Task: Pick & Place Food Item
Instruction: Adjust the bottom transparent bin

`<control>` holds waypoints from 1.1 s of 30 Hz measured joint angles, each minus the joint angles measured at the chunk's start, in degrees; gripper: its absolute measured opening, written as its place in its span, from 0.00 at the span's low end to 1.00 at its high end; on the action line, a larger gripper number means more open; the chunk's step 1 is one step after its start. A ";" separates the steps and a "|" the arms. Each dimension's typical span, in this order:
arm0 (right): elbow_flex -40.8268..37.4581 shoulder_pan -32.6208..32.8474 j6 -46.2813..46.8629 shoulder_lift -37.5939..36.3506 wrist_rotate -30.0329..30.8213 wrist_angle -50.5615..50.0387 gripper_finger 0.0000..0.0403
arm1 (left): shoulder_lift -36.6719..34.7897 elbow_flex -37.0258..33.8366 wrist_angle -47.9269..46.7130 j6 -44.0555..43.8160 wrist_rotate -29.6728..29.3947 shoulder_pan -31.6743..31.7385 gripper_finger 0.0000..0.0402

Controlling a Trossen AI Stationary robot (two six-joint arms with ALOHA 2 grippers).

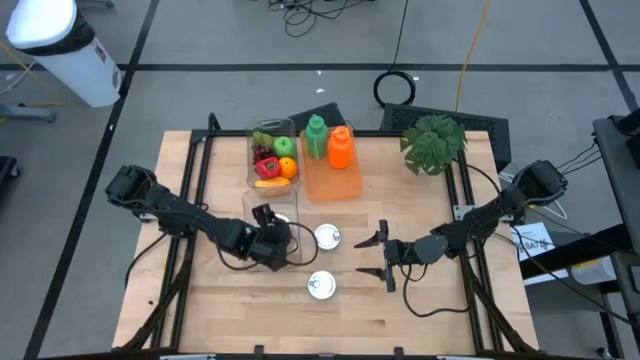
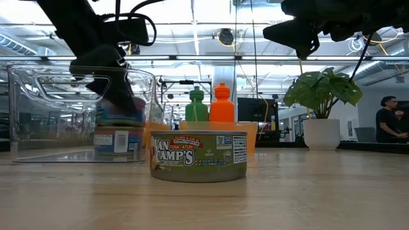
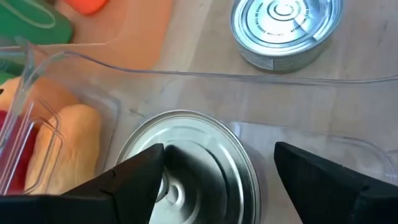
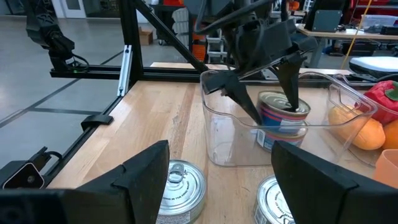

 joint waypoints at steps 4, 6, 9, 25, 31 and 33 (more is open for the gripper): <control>0.00 0.00 0.00 0.00 0.00 0.00 0.66 | 0.05 -0.01 -0.21 0.13 -0.53 -0.04 0.77; 0.00 0.00 0.00 0.00 0.00 0.00 0.66 | -0.71 -0.05 -0.62 2.53 -0.46 -0.04 0.77; 0.00 0.00 0.00 0.00 0.00 0.00 0.66 | -2.68 -0.09 -1.02 4.08 0.41 0.10 0.77; 0.00 0.00 0.00 0.00 0.00 0.00 0.66 | -8.28 0.00 12.10 -1.81 19.50 -1.66 0.77; 0.00 0.00 0.00 0.00 0.00 0.00 0.66 | -7.71 0.09 9.13 -4.78 22.12 -3.28 0.76; 0.00 0.00 0.00 0.00 0.00 0.00 0.66 | -7.69 -0.07 7.15 -5.22 21.75 -3.10 0.76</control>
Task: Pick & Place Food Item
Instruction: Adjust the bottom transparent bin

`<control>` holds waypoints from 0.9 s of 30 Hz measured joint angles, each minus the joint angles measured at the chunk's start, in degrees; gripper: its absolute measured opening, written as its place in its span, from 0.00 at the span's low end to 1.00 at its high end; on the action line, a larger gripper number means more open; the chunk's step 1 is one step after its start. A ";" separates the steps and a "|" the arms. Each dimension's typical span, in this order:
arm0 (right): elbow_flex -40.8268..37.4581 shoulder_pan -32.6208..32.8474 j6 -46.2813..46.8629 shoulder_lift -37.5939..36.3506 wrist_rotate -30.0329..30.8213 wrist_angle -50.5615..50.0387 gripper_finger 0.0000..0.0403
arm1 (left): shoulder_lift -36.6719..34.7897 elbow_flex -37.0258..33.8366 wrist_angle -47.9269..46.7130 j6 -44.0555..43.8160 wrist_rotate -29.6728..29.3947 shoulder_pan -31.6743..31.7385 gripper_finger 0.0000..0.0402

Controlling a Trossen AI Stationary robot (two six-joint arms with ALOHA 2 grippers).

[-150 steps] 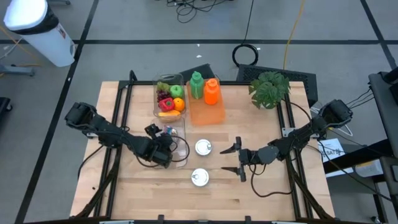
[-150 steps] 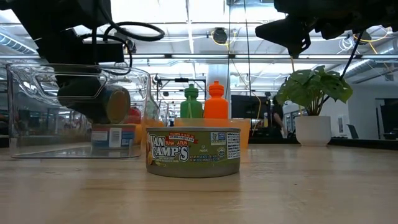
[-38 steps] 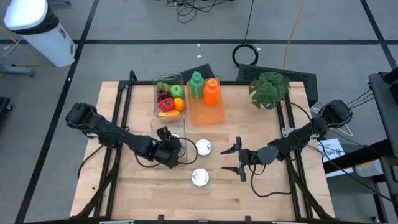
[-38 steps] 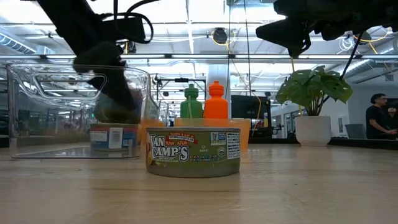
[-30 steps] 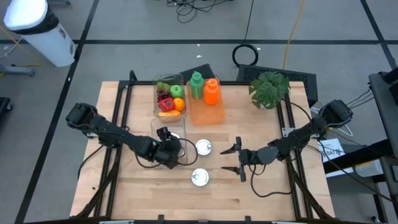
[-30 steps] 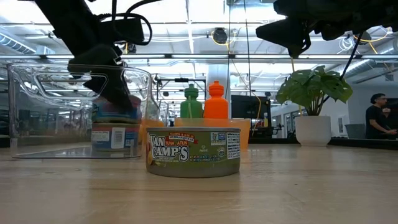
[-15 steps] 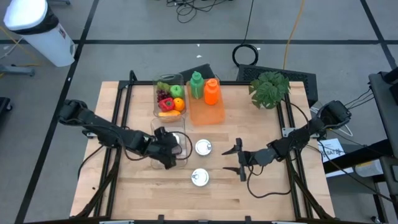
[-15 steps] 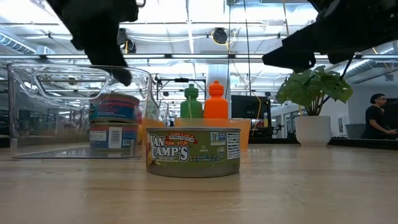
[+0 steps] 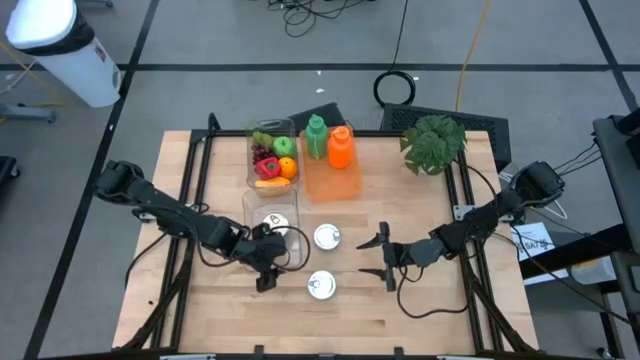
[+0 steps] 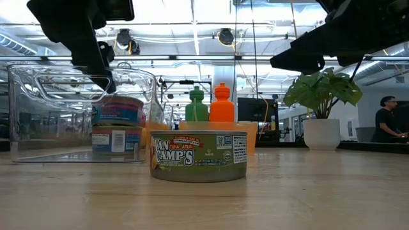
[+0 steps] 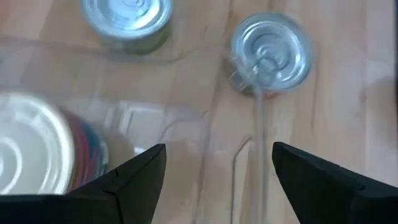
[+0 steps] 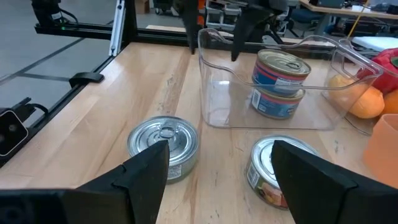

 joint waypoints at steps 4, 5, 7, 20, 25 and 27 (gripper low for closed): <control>0.00 0.00 0.00 0.00 0.00 0.00 0.66 | -0.02 -0.99 1.78 2.92 -0.34 1.08 0.76; 0.00 0.00 0.00 0.00 0.00 0.00 0.66 | -0.02 -1.31 1.81 2.94 0.11 1.56 0.76; 0.00 0.00 0.00 0.00 0.00 0.00 0.66 | -0.02 -1.81 2.20 2.84 0.71 2.46 0.76; 0.00 0.00 0.00 0.00 0.00 0.00 0.66 | -0.13 -3.80 3.31 3.30 4.42 8.23 0.76; 0.00 0.00 0.00 0.00 0.00 0.00 0.66 | -0.38 -3.81 4.13 6.40 5.25 8.55 0.76; 0.00 0.00 0.00 0.00 0.00 0.00 0.66 | -0.64 -3.80 5.53 8.33 8.02 8.70 0.76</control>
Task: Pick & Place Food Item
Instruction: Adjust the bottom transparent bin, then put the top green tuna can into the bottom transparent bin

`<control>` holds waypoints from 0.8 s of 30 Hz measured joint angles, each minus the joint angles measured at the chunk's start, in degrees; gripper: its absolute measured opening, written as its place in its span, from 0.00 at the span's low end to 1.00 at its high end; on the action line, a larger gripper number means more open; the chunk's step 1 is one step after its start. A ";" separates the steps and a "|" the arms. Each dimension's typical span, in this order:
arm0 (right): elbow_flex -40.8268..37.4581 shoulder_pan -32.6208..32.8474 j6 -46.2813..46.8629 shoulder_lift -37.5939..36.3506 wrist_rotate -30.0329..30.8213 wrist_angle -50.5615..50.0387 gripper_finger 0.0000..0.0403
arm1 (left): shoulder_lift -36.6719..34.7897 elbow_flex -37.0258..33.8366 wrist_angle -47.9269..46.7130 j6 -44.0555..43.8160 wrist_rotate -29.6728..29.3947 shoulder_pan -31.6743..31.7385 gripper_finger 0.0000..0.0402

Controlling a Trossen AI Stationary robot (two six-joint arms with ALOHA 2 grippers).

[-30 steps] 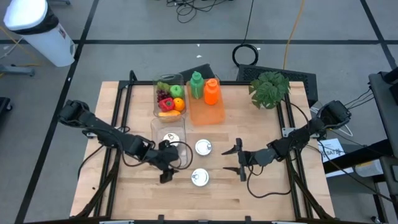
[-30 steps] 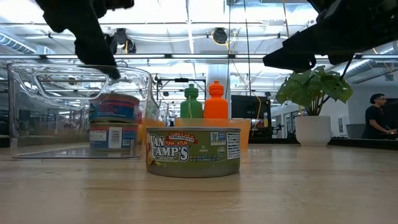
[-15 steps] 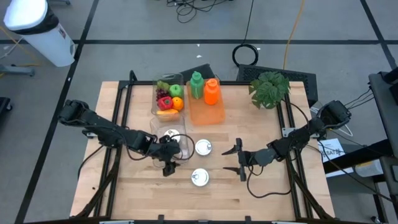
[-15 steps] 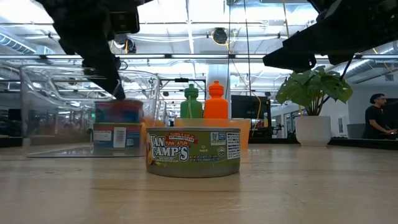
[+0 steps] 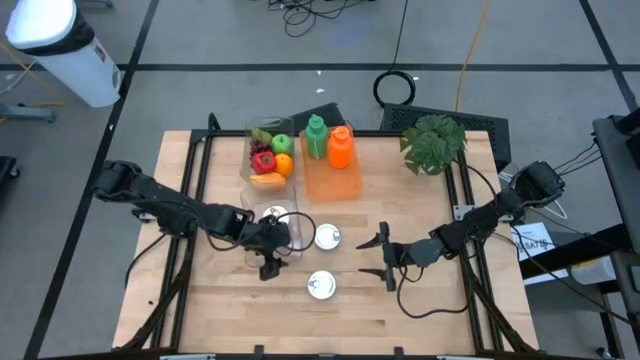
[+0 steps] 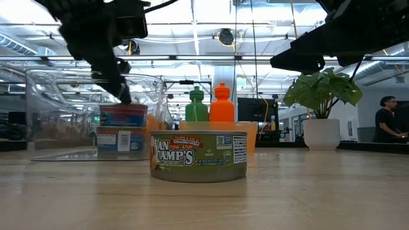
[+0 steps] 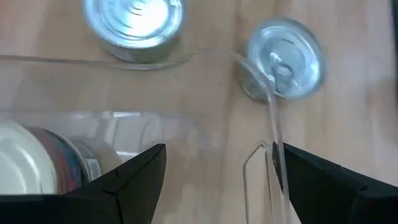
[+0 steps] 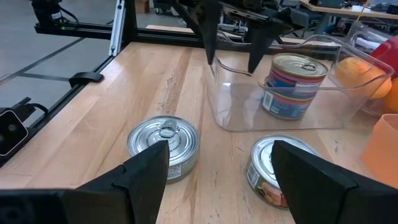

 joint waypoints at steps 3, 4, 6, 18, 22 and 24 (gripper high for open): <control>0.00 0.00 0.00 0.00 0.00 0.00 0.66 | -1.65 0.20 3.11 3.09 2.34 -0.53 0.76; 0.00 0.00 0.00 0.00 0.00 0.00 0.66 | -2.41 0.32 4.40 4.15 2.40 -0.80 0.76; 0.00 0.00 0.00 0.00 0.00 0.00 0.66 | -3.86 0.39 5.98 5.94 1.88 -1.57 0.76; 0.00 0.00 0.00 0.00 0.00 0.00 0.66 | -10.38 0.39 19.63 13.59 -9.14 -4.57 0.76; 0.00 0.00 0.00 0.00 0.00 0.00 0.66 | -10.42 0.44 22.93 17.15 -9.51 -4.57 0.76; 0.00 0.00 0.00 0.00 0.00 0.00 0.66 | -10.42 0.44 22.07 18.18 -9.51 -4.57 0.76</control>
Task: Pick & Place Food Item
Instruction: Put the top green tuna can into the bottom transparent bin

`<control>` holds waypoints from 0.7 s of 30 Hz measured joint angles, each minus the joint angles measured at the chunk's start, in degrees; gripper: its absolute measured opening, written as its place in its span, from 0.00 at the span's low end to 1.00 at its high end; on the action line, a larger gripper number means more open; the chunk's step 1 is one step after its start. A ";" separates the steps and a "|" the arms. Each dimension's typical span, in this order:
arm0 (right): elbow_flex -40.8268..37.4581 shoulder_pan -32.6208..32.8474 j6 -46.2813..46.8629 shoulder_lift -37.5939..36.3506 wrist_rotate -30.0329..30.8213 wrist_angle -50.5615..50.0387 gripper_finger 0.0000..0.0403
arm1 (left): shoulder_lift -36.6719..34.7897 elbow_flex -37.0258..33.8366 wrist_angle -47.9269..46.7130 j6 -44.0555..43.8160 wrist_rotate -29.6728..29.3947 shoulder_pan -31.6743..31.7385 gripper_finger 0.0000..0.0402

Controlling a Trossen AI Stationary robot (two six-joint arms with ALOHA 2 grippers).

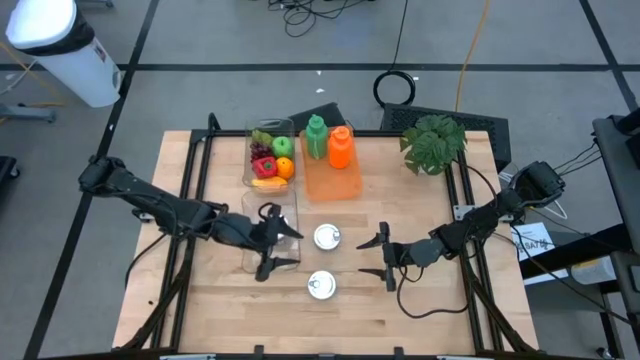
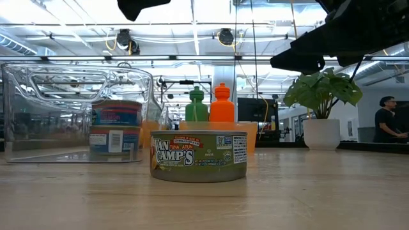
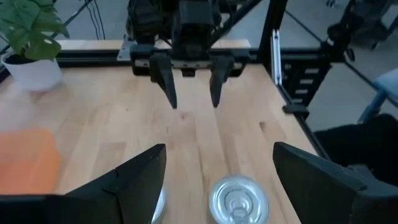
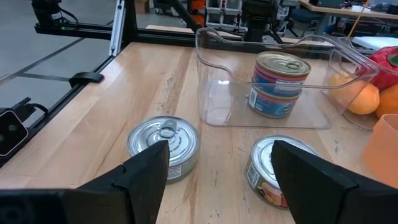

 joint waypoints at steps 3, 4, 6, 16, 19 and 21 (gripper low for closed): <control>0.00 0.00 0.00 0.00 0.00 0.00 0.66 | 0.02 0.00 -1.33 0.40 0.00 0.00 0.76; 0.00 0.00 0.00 0.00 0.00 0.00 0.66 | 0.02 0.00 -1.42 0.48 -0.02 0.00 0.76; 0.00 0.00 0.00 0.00 0.00 0.00 0.66 | -0.05 0.00 -1.49 0.59 -0.04 -0.31 0.76; 0.00 0.00 0.00 0.00 0.00 0.00 0.66 | -1.31 -0.03 -3.66 1.33 -1.30 -1.45 0.76; 0.00 0.00 0.00 0.00 0.00 0.00 0.66 | -1.50 -0.02 -3.14 3.20 -3.25 -1.72 0.76; 0.00 0.00 0.00 0.00 0.00 0.00 0.66 | -2.36 -0.04 -3.15 3.95 -5.20 -2.16 0.76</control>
